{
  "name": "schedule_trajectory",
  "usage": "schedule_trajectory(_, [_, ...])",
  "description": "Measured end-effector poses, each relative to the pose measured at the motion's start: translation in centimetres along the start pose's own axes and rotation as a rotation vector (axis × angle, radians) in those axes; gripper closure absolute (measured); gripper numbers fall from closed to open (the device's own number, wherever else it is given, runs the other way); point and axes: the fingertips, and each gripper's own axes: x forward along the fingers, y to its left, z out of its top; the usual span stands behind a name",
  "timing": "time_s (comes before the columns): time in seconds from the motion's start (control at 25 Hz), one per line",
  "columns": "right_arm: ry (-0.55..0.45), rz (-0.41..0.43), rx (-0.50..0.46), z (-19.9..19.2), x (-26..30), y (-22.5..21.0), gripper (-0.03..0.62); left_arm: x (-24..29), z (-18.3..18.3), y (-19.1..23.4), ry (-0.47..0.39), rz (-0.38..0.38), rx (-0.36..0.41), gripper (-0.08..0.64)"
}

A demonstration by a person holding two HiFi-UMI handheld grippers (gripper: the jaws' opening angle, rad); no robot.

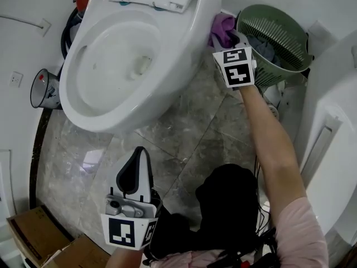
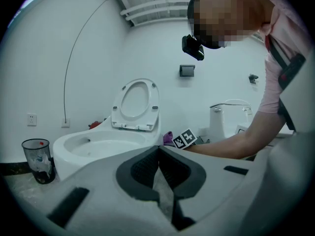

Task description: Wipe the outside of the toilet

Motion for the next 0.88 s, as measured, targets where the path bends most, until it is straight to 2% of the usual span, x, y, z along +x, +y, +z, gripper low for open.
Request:
schedule_trajectory(0.16, [-0.018,0.022,-0.019,0.0,-0.9,1.2,0.485,-0.7,0.0,0.3,-0.009,0.012,-0.022,0.552])
schedule_trajectory(0.52, [-0.039,0.069,-0.081,0.1,-3.0,4.2,0.486,-2.3,0.9,0.3,-0.028,0.033,0.009,0.552])
schedule_trajectory(0.88, [-0.048,0.105,-0.141,0.5,-5.3,7.2,0.486,-4.5,0.5,0.7,-0.037,0.065,-0.006,0.552])
